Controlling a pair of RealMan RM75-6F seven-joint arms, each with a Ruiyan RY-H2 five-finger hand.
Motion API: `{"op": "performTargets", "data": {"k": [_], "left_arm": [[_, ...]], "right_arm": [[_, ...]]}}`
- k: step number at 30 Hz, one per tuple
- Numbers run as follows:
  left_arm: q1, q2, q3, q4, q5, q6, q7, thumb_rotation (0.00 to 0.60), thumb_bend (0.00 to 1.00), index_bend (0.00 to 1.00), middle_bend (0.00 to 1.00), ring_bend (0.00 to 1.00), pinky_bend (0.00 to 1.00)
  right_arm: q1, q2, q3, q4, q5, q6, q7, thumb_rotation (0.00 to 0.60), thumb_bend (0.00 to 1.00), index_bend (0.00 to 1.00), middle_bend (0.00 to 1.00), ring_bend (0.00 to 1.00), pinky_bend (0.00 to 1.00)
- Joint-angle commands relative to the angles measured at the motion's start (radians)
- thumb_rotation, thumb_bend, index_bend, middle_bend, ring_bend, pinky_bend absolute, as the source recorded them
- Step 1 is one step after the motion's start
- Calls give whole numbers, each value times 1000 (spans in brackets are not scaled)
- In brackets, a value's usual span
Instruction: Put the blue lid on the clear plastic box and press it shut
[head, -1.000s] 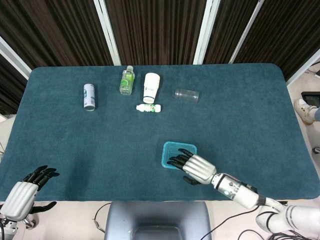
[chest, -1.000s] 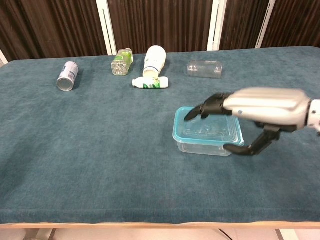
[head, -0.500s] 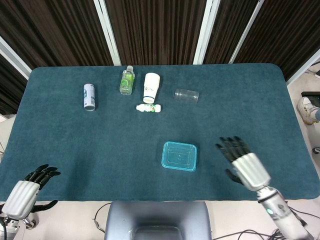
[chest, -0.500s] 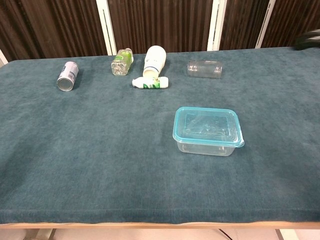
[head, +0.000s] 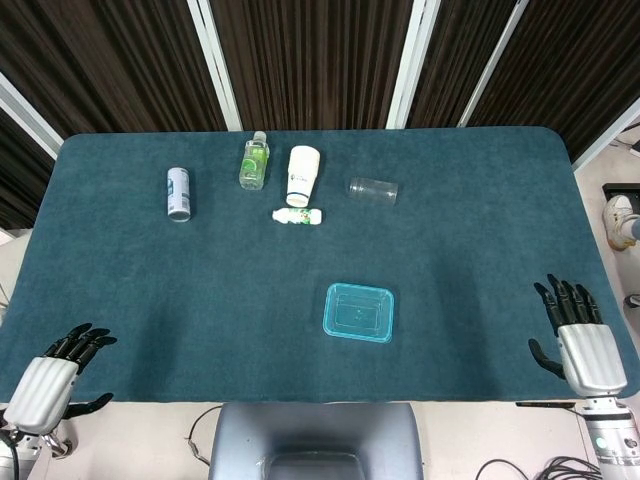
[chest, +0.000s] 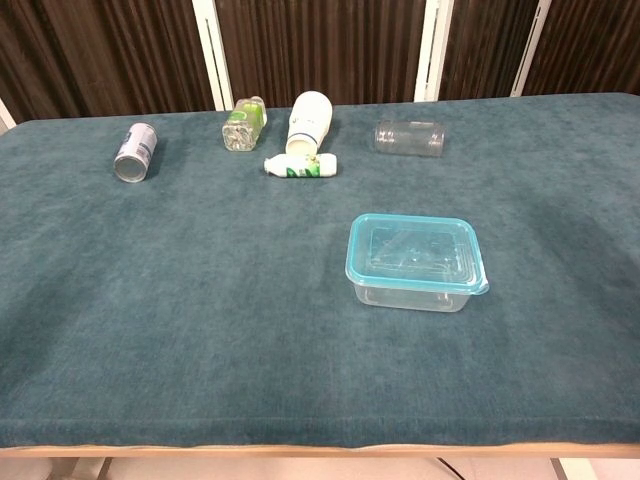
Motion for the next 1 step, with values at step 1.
{"op": "performTargets", "data": {"k": [1], "left_arm": [[0, -5, -4, 2, -4, 1, 7, 600, 400, 260, 202, 123, 294]], "right_arm": [[-7, 10, 4, -1, -7, -15, 25, 600, 481, 0, 0, 0, 0]]}}
